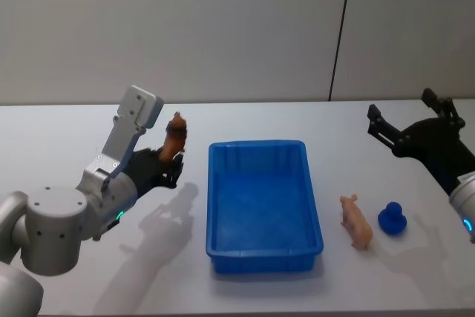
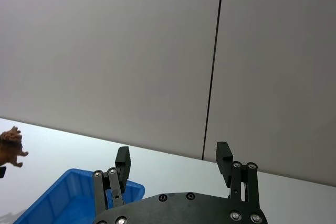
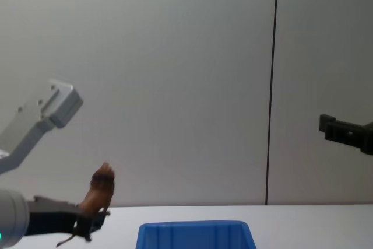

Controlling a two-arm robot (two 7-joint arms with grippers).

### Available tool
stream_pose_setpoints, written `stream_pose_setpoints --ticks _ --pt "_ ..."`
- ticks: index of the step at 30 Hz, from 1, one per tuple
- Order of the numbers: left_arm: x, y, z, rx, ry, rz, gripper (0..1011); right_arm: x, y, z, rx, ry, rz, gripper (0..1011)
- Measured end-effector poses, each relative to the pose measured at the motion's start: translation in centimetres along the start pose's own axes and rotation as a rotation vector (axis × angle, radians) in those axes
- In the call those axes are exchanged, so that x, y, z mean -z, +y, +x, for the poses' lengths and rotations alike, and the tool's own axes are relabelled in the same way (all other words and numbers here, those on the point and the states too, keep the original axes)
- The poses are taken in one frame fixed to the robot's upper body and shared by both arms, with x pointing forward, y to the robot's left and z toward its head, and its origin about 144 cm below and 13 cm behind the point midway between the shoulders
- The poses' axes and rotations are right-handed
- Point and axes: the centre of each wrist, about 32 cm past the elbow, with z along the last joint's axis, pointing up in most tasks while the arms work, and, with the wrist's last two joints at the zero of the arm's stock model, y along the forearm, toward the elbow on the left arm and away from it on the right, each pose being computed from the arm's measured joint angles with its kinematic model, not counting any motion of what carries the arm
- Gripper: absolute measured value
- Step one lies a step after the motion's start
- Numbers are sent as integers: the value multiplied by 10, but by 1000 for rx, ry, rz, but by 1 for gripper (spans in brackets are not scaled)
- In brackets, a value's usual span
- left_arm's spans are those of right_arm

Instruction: Pick up the two dolls from the table and place them into the box.

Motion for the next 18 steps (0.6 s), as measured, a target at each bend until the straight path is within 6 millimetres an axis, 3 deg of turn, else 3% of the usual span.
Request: stream_pose_setpoints --ticks 18 --pt "-16 -7 11 247 -42 -251 317 0 0 0 0 0 0 1001"
